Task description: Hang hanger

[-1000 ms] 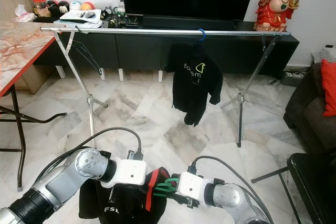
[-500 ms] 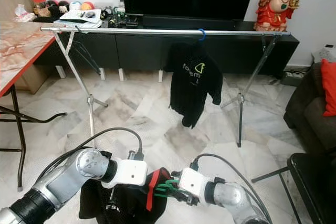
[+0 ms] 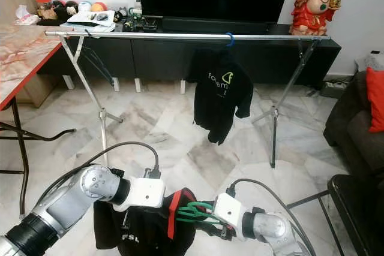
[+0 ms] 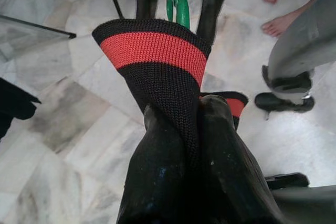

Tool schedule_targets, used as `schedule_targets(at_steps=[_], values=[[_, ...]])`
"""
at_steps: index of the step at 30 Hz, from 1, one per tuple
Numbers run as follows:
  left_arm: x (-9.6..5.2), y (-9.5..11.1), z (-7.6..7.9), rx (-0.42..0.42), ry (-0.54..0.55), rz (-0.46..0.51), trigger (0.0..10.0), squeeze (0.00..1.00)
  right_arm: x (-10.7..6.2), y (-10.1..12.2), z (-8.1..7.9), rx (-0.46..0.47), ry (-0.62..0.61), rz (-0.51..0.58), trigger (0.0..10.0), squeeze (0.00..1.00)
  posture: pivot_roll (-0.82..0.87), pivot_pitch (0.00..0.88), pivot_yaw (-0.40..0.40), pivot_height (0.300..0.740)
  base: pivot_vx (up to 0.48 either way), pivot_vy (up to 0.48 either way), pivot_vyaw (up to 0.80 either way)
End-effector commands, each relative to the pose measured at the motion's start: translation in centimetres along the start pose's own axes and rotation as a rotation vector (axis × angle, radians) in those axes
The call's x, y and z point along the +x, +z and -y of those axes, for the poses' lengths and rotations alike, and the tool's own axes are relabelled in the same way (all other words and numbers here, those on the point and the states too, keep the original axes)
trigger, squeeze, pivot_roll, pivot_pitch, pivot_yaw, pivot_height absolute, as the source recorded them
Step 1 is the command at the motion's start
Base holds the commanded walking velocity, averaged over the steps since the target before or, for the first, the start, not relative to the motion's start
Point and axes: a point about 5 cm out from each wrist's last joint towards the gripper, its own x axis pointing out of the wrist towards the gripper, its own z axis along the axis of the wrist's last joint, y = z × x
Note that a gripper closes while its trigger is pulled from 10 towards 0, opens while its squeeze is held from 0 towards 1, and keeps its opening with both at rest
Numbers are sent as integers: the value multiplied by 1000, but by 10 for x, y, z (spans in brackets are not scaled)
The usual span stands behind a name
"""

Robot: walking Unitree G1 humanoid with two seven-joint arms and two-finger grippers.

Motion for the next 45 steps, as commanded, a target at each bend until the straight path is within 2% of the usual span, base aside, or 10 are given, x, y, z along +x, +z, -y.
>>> schedule_targets(at_steps=[1,7,12,16,21,28,31,37,43,45], values=[[-4,11,-4,37,7,49,10000,0,-2,0,1,12,-9,10,10000,0,89,40,-50,740,0,0,0],[-8,14,3,54,-70,90,10000,0,-3,4,3,15,10,42,10000,0,90,46,-51,740,0,0,0],[-9,14,5,56,-88,98,10000,0,-5,8,5,29,22,74,10000,0,88,47,-49,740,0,0,0],[-9,13,4,51,-92,97,10000,0,-6,10,5,38,41,96,10000,0,86,47,-48,740,0,0,0],[-7,8,0,46,-72,65,10000,0,-11,11,1,73,133,117,10000,0,84,47,-48,740,0,0,0],[-8,6,-2,40,-63,61,10000,0,-27,7,8,80,111,105,10000,0,81,47,-45,740,0,0,0],[-8,5,-2,38,-62,59,10000,0,-30,6,5,89,137,98,10000,0,79,47,-46,740,0,0,0],[-6,4,-2,37,-60,51,10000,0,-28,6,-1,103,188,109,10000,0,79,47,-46,740,0,0,0],[-6,4,-3,40,-59,50,10000,0,-26,5,-10,129,303,88,10000,0,88,46,-45,740,0,0,0],[-6,4,-3,41,-57,52,10000,0,-22,6,-8,115,282,82,10000,0,88,46,-45,740,0,0,0]])
